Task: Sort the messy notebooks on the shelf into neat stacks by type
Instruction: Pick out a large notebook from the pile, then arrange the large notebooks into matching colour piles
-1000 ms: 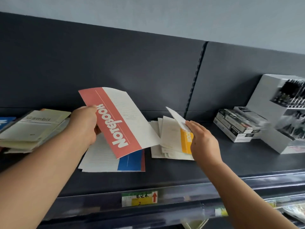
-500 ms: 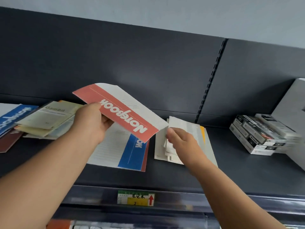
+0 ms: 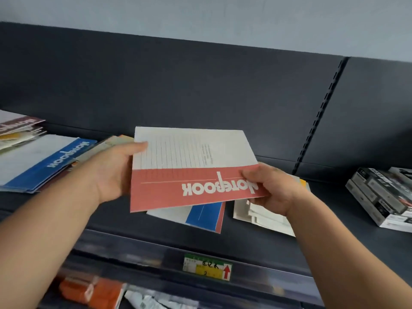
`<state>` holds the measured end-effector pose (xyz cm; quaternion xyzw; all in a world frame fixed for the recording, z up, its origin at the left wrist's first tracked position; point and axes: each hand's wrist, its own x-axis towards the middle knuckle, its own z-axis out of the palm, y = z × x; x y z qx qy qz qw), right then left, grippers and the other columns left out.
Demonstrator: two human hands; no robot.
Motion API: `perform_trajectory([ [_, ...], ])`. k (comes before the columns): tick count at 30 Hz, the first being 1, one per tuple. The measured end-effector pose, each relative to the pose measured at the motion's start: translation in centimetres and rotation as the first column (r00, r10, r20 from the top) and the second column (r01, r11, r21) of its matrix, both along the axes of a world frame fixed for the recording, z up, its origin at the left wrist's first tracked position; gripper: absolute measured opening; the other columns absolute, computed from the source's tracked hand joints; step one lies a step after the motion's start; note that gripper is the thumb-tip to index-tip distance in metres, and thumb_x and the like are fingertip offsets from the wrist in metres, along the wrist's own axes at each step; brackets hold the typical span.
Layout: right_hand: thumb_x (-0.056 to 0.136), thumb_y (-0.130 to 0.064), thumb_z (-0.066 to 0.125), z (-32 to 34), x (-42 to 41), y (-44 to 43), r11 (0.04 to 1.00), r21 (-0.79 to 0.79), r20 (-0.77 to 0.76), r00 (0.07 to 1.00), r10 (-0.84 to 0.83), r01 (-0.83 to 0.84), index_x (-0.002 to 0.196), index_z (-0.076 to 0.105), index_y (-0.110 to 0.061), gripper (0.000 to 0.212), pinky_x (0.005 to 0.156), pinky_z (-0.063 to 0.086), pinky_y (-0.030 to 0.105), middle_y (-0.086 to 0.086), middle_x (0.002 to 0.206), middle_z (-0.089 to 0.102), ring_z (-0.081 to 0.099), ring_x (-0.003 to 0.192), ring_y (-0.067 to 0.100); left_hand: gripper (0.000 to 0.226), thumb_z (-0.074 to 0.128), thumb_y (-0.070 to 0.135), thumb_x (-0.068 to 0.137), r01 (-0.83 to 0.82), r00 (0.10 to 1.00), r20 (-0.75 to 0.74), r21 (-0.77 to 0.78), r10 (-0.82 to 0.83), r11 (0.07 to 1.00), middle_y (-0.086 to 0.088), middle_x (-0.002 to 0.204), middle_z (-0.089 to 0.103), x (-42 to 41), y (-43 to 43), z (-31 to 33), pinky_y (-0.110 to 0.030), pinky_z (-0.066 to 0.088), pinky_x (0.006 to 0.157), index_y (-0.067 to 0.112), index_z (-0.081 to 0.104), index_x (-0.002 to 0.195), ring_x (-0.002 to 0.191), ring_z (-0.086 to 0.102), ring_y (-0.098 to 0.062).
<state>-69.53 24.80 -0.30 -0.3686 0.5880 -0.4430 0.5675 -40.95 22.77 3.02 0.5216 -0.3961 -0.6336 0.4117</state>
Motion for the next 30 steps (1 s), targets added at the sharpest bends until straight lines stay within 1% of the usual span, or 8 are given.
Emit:
perform_trajectory([
  [2, 0.096, -0.020, 0.056, 0.1, 0.3, -0.9, 0.998, -0.014, -0.133, 0.990, -0.055, 0.054, 0.104, 0.061, -0.013, 0.011, 0.073, 0.057, 0.032, 0.011, 0.098, 0.074, 0.071, 0.086, 0.022, 0.023, 0.052, 0.016, 0.096, -0.029, 0.990, 0.138, 0.009, 0.028, 1.000, -0.009, 0.098, 0.074, -0.1, 0.0, -1.3, -0.038, 0.050, 0.067, 0.017, 0.064, 0.116, 0.089, 0.067, -0.026],
  [6, 0.095, -0.025, 0.055, -0.5, 0.8, -2.3, 0.958, -0.185, -0.387, 0.880, -0.274, 0.217, 0.126, 0.056, -0.010, 0.034, 0.091, 0.053, 0.042, 0.016, 0.113, 0.064, 0.065, 0.100, 0.028, 0.026, 0.050, 0.005, 0.096, -0.213, 0.977, -0.009, 0.010, 0.213, 0.977, -0.009, 0.107, 0.069, -1.1, -0.2, -3.7, -0.040, 0.054, 0.073, 0.016, 0.058, 0.118, 0.095, 0.064, -0.025],
  [10, 0.098, -0.021, 0.052, -1.7, 1.8, -1.7, 0.935, -0.324, -0.495, 0.816, -0.299, 0.146, 0.133, 0.050, -0.007, 0.038, 0.082, 0.047, 0.032, 0.011, 0.129, 0.059, 0.059, 0.098, 0.023, 0.022, 0.053, 0.004, 0.096, -0.340, 0.924, -0.143, 0.117, 0.355, 0.933, -0.006, 0.096, 0.066, -2.7, -0.3, -5.8, -0.031, 0.051, 0.060, 0.015, 0.054, 0.115, 0.083, 0.063, -0.019],
  [14, 0.100, -0.023, 0.047, -3.0, 2.9, -1.8, 0.942, -0.336, -0.633, 0.746, -0.207, -0.024, 0.137, 0.049, -0.017, 0.037, 0.078, 0.040, 0.023, -0.006, 0.122, 0.054, 0.051, 0.097, 0.010, 0.023, 0.059, 0.011, 0.094, -0.232, 0.961, -0.112, 0.180, 0.255, 0.956, -0.011, 0.102, 0.069, -4.0, 0.2, -7.1, -0.031, 0.055, 0.057, 0.008, 0.057, 0.117, 0.086, 0.067, -0.021],
  [17, 0.099, -0.021, 0.047, -3.8, 4.2, -1.5, 0.926, -0.323, -0.769, 0.625, -0.137, -0.194, 0.131, 0.054, -0.015, 0.033, 0.089, 0.048, 0.034, -0.002, 0.122, 0.058, 0.057, 0.108, 0.018, 0.036, 0.063, 0.022, 0.093, -0.084, 0.995, -0.023, 0.232, 0.092, 0.969, -0.020, 0.112, 0.065, -4.0, 0.3, -7.5, -0.036, 0.055, 0.068, 0.007, 0.053, 0.124, 0.096, 0.066, -0.030],
  [22, 0.099, -0.028, 0.045, -4.6, 6.6, -1.0, 0.919, -0.166, -0.941, 0.336, -0.040, -0.357, 0.143, 0.042, -0.015, 0.046, 0.113, 0.030, 0.038, 0.005, 0.150, 0.040, 0.037, 0.136, 0.025, 0.051, 0.060, 0.028, 0.094, 0.017, 0.969, 0.235, 0.225, -0.071, 0.974, -0.024, 0.120, 0.059, -2.0, 0.4, -7.3, -0.039, 0.055, 0.078, 0.006, 0.042, 0.136, 0.096, 0.064, -0.034],
  [26, 0.099, -0.036, 0.044, -4.5, 9.3, -0.8, 0.915, -0.096, -0.989, 0.141, -0.044, -0.393, 0.145, 0.037, -0.020, 0.049, 0.117, 0.024, 0.042, 0.006, 0.155, 0.031, 0.028, 0.142, 0.028, 0.047, 0.057, 0.033, 0.095, 0.085, 0.839, 0.526, 0.127, -0.140, 0.988, -0.014, 0.110, 0.063, 1.3, 0.6, -6.8, -0.037, 0.055, 0.077, 0.008, 0.047, 0.132, 0.093, 0.065, -0.028],
  [30, 0.099, -0.039, 0.045, -3.6, 14.4, -0.5, 0.903, -0.077, -0.993, 0.111, -0.032, -0.424, 0.148, 0.032, -0.023, 0.054, 0.120, 0.016, 0.045, 0.005, 0.159, 0.021, 0.017, 0.147, 0.027, 0.035, 0.054, 0.043, 0.092, 0.163, 0.625, 0.780, -0.162, 0.025, 0.973, 0.001, 0.115, 0.060, 6.5, 1.3, -6.4, -0.040, 0.050, 0.091, 0.023, 0.055, 0.121, 0.102, 0.059, -0.018],
])
